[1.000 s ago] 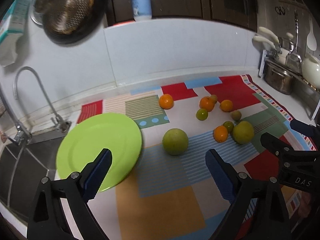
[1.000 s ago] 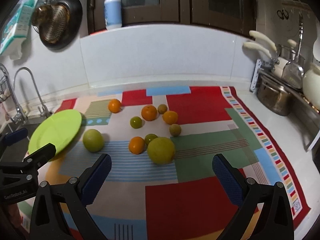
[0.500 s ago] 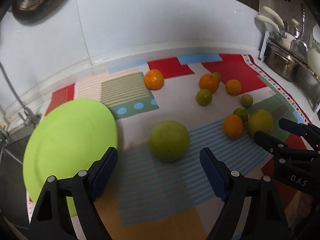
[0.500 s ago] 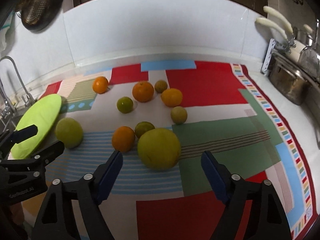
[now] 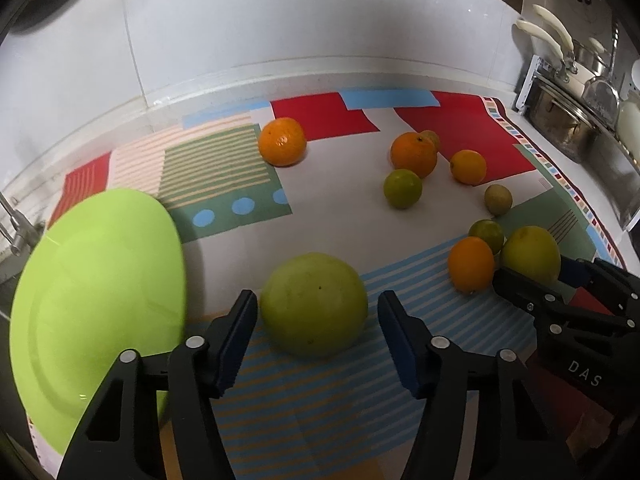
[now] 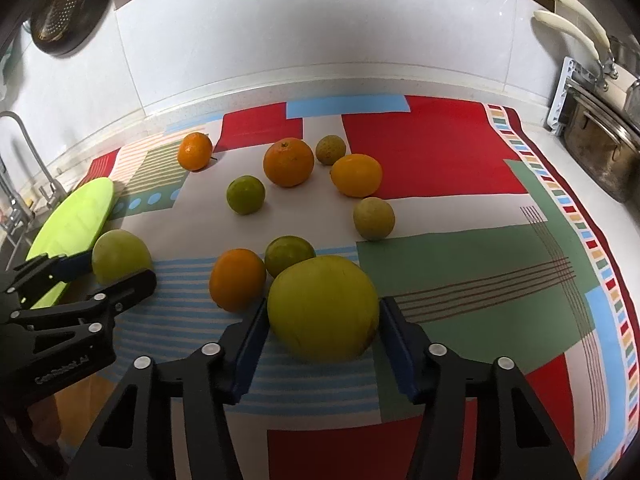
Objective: Organize fruits
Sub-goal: 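Reach both grippers forward and close each on a large green fruit, then carry both green fruits onto the green plate and open both grippers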
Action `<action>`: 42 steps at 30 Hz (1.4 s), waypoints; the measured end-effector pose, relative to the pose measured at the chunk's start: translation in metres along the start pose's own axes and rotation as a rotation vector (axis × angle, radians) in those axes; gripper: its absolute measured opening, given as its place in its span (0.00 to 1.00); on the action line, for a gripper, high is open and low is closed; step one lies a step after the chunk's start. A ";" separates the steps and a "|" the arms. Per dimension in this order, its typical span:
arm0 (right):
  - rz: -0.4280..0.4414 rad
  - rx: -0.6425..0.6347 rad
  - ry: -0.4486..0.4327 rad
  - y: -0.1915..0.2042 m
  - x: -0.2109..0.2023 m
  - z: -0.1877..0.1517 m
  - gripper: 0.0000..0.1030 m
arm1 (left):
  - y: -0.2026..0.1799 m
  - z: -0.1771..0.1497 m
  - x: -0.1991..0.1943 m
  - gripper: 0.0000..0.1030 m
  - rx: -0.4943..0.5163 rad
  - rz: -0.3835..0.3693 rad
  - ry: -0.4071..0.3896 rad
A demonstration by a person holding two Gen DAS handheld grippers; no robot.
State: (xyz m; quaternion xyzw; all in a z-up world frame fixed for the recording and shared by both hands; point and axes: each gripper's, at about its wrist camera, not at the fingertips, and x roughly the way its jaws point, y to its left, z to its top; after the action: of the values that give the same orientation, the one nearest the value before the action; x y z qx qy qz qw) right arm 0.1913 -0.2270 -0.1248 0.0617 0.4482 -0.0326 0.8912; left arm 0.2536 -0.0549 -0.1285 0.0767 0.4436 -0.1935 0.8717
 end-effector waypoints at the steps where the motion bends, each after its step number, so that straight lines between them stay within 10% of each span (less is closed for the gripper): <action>1: 0.005 0.004 0.000 0.000 0.000 0.000 0.50 | 0.000 0.000 0.001 0.55 -0.002 -0.005 0.004; 21: 0.017 -0.004 -0.075 0.008 -0.040 0.002 0.50 | -0.005 -0.005 -0.044 0.48 0.015 0.015 -0.077; 42: 0.207 -0.181 -0.207 0.106 -0.101 0.008 0.50 | 0.062 -0.048 -0.134 0.48 -0.091 0.157 -0.190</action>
State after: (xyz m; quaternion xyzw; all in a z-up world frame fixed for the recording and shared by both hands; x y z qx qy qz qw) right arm 0.1498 -0.1226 -0.0300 0.0231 0.3464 0.0938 0.9331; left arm 0.1718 0.0521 -0.0520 0.0528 0.3602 -0.1109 0.9248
